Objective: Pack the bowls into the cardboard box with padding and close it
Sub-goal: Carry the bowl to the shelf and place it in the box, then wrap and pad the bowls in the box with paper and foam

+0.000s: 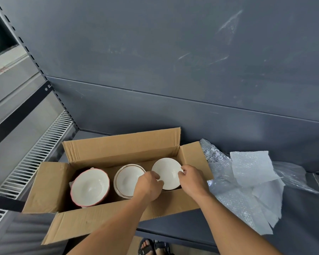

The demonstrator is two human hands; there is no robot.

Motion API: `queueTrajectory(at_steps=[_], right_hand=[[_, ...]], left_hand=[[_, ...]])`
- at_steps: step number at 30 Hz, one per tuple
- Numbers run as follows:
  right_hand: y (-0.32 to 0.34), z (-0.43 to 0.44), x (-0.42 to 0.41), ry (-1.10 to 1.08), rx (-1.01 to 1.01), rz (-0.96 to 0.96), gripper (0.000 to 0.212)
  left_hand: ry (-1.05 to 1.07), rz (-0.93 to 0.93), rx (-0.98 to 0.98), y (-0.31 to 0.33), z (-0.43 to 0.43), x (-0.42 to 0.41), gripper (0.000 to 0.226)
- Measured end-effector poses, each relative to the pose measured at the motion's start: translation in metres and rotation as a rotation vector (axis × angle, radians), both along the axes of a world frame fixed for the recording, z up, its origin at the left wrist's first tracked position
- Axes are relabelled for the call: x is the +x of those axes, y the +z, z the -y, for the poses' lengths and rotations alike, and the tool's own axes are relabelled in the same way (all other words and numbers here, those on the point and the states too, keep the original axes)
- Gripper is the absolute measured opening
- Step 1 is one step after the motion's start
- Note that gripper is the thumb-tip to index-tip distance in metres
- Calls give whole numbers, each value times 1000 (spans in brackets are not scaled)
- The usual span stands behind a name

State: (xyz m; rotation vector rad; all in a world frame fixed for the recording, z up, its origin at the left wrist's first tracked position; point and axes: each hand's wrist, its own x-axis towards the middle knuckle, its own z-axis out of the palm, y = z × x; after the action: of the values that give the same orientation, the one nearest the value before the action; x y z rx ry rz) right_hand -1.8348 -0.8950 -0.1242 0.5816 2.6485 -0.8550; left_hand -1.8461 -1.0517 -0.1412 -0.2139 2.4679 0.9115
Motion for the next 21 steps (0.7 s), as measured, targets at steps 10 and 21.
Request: queueTrajectory(at_steps=[10,21], right_hand=[[9,-30,26,23,79,-135,25],[5,-122,60,-41,146,-128,31]], left_hand=[[-210,-59,6,18,-33,5,38],[-393,-161,17,36,-129,23,26]])
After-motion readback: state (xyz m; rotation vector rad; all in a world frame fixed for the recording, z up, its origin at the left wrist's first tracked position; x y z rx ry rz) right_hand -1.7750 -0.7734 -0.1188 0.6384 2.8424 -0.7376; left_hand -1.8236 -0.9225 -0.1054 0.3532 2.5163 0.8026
